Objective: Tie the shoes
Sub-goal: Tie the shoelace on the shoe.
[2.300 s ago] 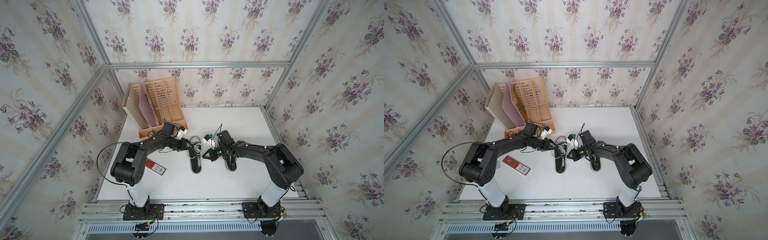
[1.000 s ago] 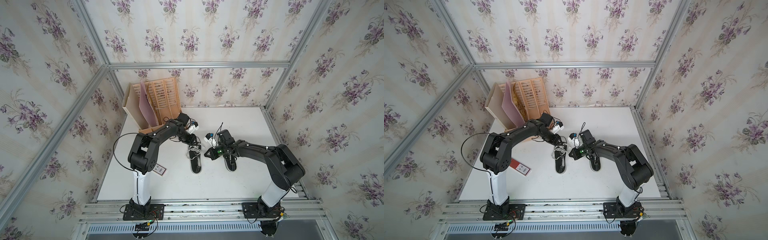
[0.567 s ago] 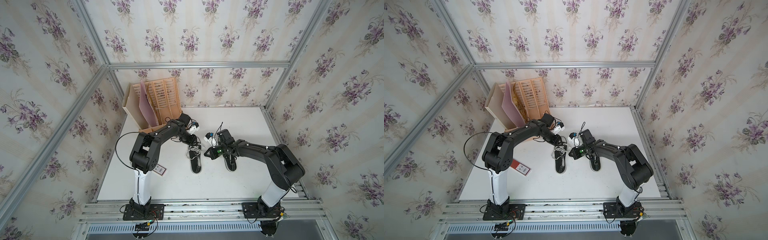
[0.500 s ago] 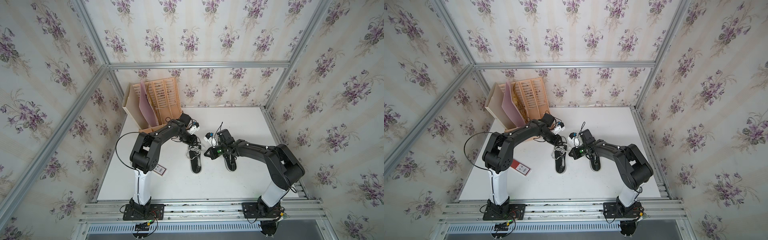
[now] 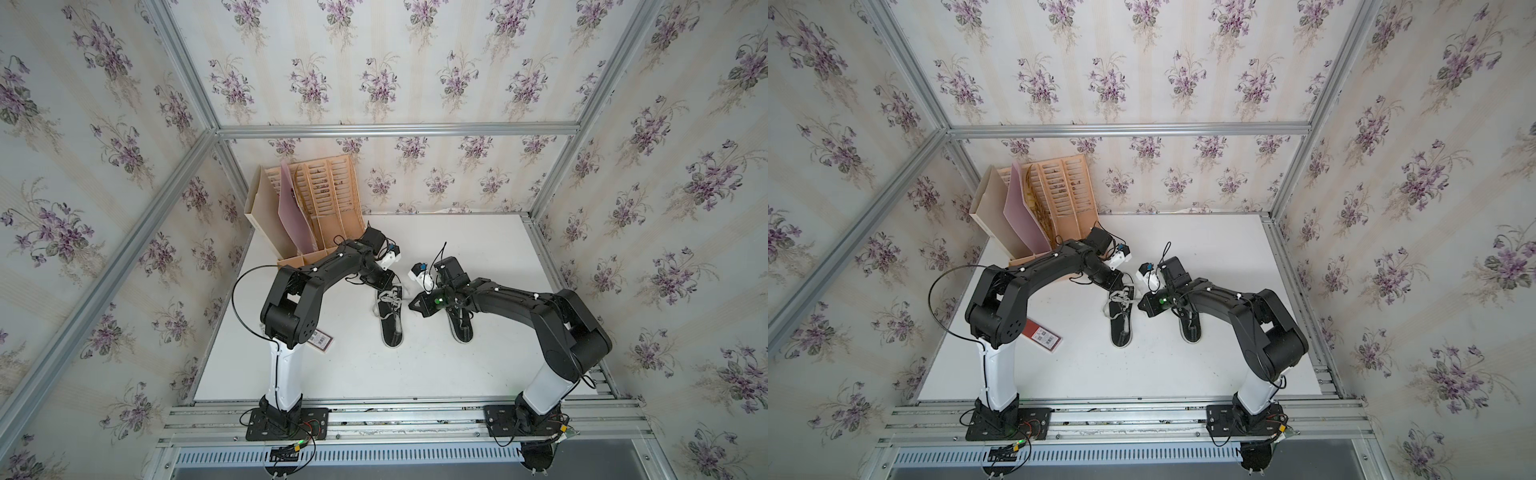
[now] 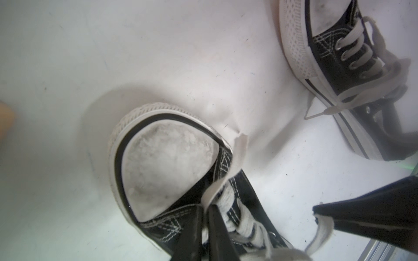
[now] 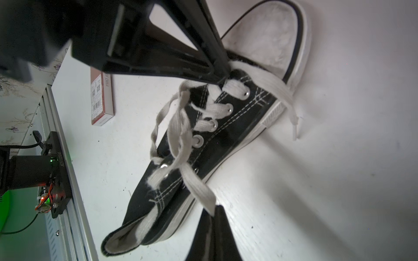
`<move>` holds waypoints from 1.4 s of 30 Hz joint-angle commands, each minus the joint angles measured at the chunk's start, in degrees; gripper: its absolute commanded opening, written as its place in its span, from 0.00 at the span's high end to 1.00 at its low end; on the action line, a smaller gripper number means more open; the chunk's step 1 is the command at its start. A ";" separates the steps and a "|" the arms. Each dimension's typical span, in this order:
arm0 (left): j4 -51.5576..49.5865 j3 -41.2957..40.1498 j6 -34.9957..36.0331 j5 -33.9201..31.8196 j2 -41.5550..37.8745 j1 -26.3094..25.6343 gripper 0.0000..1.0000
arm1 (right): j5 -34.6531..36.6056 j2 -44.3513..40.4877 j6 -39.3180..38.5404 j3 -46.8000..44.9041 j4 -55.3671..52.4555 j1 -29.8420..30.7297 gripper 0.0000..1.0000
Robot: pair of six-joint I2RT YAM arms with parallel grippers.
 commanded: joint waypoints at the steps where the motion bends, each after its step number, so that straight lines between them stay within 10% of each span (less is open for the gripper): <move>1: 1.88 -0.95 -0.15 -0.95 -2.51 0.08 0.90 | 2.79 -1.49 -0.33 -0.03 0.16 -0.09 1.00; 21: 9.14 -25.33 -17.61 -13.03 -27.46 4.69 0.96 | 18.27 -16.13 13.86 -4.44 -5.64 -8.20 1.00; 42: 12.24 -36.99 -28.23 -10.08 -26.51 15.18 1.00 | 31.96 -19.31 22.96 -6.31 -18.03 -13.39 1.00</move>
